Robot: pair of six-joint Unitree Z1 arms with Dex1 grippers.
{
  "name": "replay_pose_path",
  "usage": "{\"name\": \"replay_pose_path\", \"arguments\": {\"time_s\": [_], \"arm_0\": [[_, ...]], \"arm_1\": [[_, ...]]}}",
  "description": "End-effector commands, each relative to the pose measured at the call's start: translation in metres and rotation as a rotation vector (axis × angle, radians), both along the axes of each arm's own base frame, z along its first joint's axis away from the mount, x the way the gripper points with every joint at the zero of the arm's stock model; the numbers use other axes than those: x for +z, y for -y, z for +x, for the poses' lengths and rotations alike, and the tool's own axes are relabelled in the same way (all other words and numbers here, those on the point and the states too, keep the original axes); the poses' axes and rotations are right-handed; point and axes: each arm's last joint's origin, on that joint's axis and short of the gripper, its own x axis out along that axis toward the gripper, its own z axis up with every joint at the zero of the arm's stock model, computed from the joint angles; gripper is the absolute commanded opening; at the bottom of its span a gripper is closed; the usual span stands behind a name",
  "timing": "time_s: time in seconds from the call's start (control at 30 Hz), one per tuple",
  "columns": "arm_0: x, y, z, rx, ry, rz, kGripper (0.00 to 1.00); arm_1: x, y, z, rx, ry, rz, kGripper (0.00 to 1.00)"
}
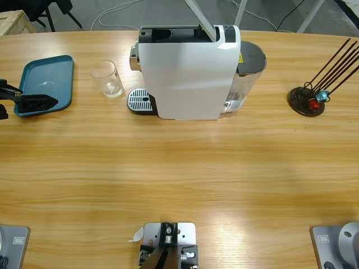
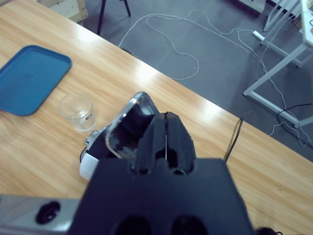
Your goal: Pour coffee
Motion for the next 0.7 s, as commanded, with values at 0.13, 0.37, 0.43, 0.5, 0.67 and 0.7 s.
{"name": "replay_pose_path", "arguments": {"time_s": [0.13,0.37,0.43,0.5,0.67,0.7], "arm_0": [[-0.008,0.004,0.004,-0.009,-0.041,0.020,0.996],[-0.008,0.004,0.004,-0.009,-0.045,0.022,0.996],[-0.008,0.004,0.004,-0.010,-0.045,0.021,0.996],[-0.008,0.004,0.004,-0.013,-0.047,0.019,0.996],[-0.009,0.005,0.005,-0.015,-0.054,0.020,0.996],[-0.009,0.005,0.005,-0.015,-0.054,0.020,0.996]], "arm_1": [[-0.091,-0.043,0.002,0.079,-0.162,-0.120,0.000],[-0.116,-0.048,0.004,0.076,-0.204,-0.119,0.000],[-0.126,-0.047,0.003,0.072,-0.217,-0.118,0.000],[-0.138,-0.046,0.002,0.068,-0.237,-0.116,0.000],[-0.163,-0.039,-0.003,0.059,-0.273,-0.117,0.000],[-0.169,-0.038,-0.004,0.062,-0.279,-0.115,0.000]]}}
